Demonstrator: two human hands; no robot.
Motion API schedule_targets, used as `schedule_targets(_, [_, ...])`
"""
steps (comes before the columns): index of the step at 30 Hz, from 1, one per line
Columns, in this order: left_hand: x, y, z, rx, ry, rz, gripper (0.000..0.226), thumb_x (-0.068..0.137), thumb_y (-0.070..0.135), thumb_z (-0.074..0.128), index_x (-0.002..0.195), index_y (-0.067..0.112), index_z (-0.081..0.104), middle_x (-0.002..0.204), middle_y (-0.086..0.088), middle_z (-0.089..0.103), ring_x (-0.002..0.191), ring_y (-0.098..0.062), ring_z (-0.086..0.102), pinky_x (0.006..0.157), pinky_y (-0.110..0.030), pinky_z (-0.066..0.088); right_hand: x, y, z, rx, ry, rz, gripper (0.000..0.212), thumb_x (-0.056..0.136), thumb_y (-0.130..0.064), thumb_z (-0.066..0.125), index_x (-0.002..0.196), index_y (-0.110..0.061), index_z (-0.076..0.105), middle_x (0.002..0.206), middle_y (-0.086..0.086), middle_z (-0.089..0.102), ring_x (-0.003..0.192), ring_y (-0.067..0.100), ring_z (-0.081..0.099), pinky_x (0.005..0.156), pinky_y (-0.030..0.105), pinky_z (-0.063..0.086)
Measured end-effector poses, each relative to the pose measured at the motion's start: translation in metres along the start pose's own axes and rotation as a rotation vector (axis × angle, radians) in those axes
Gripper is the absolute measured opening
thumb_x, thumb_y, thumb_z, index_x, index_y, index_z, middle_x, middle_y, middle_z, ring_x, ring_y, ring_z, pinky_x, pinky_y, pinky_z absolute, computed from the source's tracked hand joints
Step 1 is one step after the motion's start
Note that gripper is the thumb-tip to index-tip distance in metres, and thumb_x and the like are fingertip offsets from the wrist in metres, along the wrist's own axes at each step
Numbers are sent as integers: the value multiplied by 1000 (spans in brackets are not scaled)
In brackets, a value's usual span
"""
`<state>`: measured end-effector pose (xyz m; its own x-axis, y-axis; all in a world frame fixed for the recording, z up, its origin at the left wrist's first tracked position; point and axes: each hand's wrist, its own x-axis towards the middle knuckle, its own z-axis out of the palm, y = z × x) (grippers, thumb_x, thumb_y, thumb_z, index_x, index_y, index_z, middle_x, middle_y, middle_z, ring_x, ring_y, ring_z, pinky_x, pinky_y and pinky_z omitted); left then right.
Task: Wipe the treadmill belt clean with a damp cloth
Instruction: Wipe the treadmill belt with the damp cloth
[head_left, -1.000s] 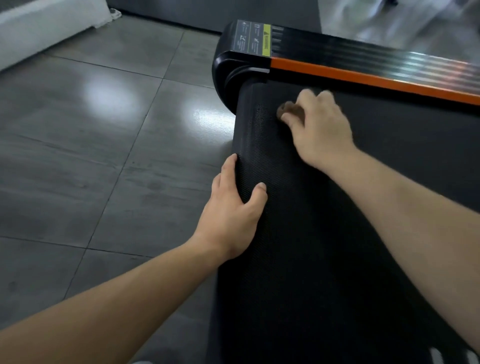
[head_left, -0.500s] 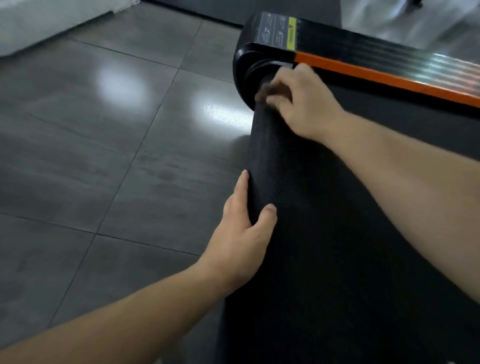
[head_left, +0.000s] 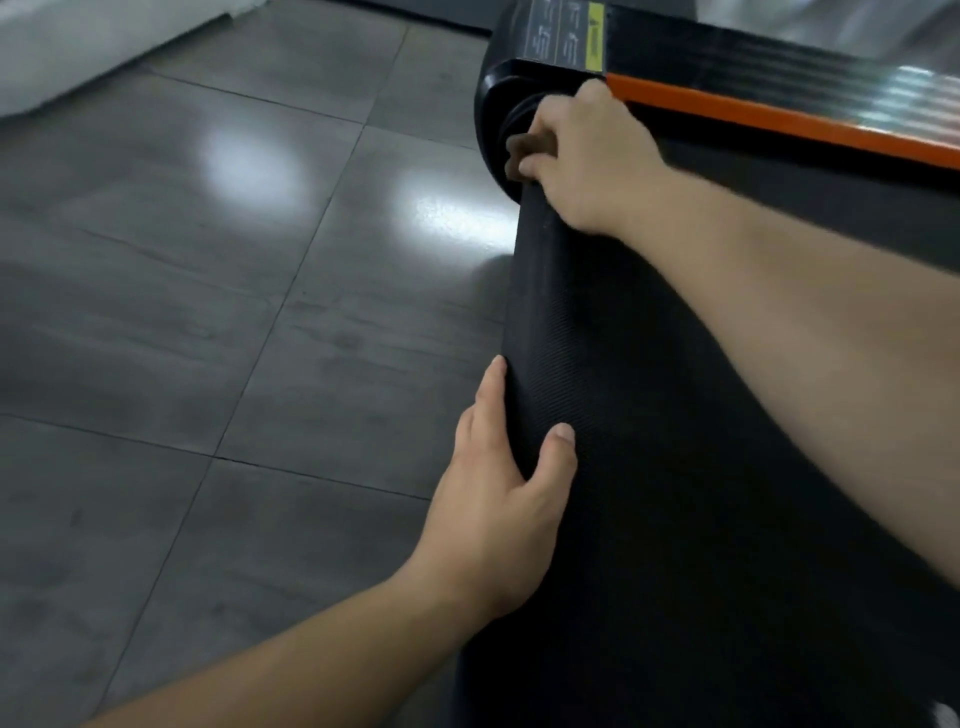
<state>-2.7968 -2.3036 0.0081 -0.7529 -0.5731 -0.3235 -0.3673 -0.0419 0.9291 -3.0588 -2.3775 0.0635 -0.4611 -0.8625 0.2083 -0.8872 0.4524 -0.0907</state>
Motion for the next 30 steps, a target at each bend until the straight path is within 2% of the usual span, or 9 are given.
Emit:
schedule_targets(4, [1, -2, 0, 8, 1, -6, 85, 84, 65, 48, 157, 46, 10, 157, 23, 31, 137, 4, 38, 114, -27, 35, -86, -25, -11, 174, -150, -241, 26, 93, -40, 64, 112, -23, 66, 109, 6, 49, 104, 26, 52, 93, 41, 43])
schedule_targets(7, [0, -2, -1, -20, -6, -18, 80, 81, 65, 50, 153, 44, 22, 150, 20, 43, 127, 3, 47, 105, -21, 39, -89, -14, -28, 186, -243, -351, 23, 92, -39, 66, 110, -26, 67, 104, 0, 49, 100, 20, 52, 91, 37, 42])
schedule_targets(12, [-1, -4, 0, -76, 12, -41, 87, 77, 66, 55, 155, 40, 26, 148, 17, 47, 131, -2, 48, 115, -33, 38, -50, -1, -20, 186, -56, 3, 22, 88, -42, 69, 105, -27, 66, 107, 4, 54, 101, 27, 58, 89, 37, 45])
schedule_targets(15, [-14, -11, 1, -116, -3, -29, 93, 74, 68, 54, 158, 40, 22, 154, 18, 41, 139, 1, 40, 120, -34, 32, -116, -31, -17, 295, -126, -121, 24, 89, -38, 69, 106, -21, 68, 105, 8, 52, 98, 28, 57, 89, 40, 47])
schedule_targets(18, [-27, -14, 2, -103, -10, 4, 86, 78, 65, 51, 156, 46, 21, 155, 20, 38, 140, 5, 37, 120, -34, 32, -165, -40, -31, 396, -214, -307, 22, 88, -39, 67, 101, -21, 67, 99, 1, 53, 92, 20, 57, 85, 38, 48])
schedule_targets(21, [-27, -14, 2, -89, 20, -1, 91, 76, 67, 49, 158, 39, 20, 158, 18, 36, 143, 2, 34, 122, -35, 28, -139, -22, -29, 321, -113, -183, 25, 88, -42, 65, 104, -22, 65, 98, 0, 51, 91, 21, 55, 88, 45, 47])
schedule_targets(25, [-27, -17, 2, -113, 46, -24, 81, 82, 62, 45, 157, 36, 26, 155, 18, 40, 141, 1, 38, 121, -36, 29, -129, -31, -17, 287, 43, 57, 26, 89, -47, 66, 101, -23, 64, 98, -2, 48, 95, 27, 57, 89, 41, 46])
schedule_targets(28, [-28, -15, 3, -107, 79, -42, 54, 87, 49, 43, 141, 42, 42, 137, 23, 56, 127, 6, 50, 115, -34, 37, -174, -52, -20, 335, 13, -105, 39, 87, -59, 60, 93, -22, 65, 92, -2, 52, 84, 23, 57, 79, 39, 46])
schedule_targets(30, [-28, -14, 3, -95, 86, -43, 53, 87, 48, 43, 140, 42, 43, 132, 23, 58, 123, 5, 52, 114, -34, 39, -190, -47, -22, 324, -36, -198, 40, 87, -60, 56, 94, -22, 64, 93, -1, 55, 82, 21, 58, 77, 41, 46])
